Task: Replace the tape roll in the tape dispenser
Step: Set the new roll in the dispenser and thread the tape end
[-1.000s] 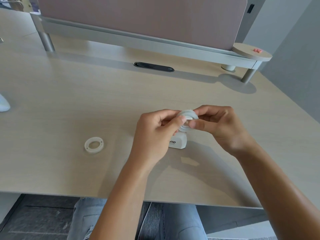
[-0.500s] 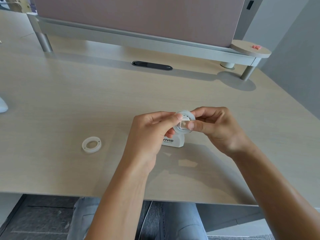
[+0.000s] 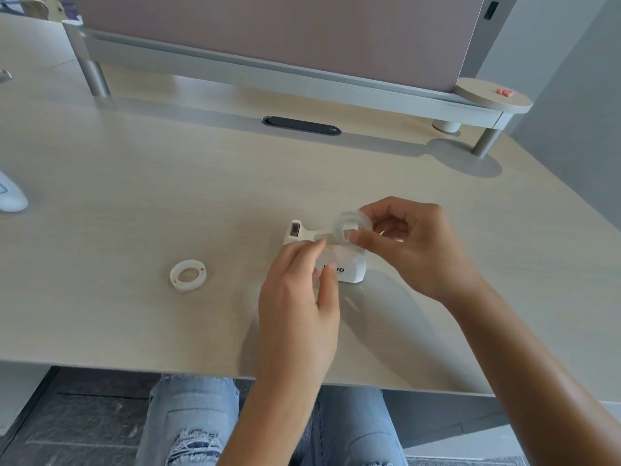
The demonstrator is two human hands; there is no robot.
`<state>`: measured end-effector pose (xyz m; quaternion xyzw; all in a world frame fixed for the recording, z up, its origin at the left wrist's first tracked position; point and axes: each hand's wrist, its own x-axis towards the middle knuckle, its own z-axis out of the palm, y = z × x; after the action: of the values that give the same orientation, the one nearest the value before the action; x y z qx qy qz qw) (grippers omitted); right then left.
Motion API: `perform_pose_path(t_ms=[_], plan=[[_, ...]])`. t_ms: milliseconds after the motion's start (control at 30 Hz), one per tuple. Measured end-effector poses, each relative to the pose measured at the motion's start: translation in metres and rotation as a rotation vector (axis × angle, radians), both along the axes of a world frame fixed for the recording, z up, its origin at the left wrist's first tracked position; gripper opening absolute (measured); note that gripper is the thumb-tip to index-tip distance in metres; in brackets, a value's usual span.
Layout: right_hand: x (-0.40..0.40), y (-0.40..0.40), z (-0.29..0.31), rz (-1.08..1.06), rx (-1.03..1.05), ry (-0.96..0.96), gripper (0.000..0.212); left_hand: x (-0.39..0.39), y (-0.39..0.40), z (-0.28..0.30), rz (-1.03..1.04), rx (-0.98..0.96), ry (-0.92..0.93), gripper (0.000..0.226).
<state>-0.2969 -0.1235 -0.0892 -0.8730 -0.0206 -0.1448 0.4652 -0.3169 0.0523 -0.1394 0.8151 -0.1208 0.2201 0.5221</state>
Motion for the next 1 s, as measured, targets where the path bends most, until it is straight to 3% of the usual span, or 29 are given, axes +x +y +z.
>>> perform_pose_path(t_ms=[267,600,1000], plan=[[0.000,0.009,0.004,-0.063,-0.104,0.029,0.012,-0.002,0.000,-0.005,-0.041,0.080,0.032,0.027],[0.001,0.014,0.018,-0.037,-0.394,-0.023,0.011,-0.006,0.001,-0.002,-0.019,0.131,0.050,0.027],[0.005,0.004,0.023,0.018,-0.310,0.083,0.016,-0.005,0.000,-0.004,-0.030,0.124,0.052,0.027]])
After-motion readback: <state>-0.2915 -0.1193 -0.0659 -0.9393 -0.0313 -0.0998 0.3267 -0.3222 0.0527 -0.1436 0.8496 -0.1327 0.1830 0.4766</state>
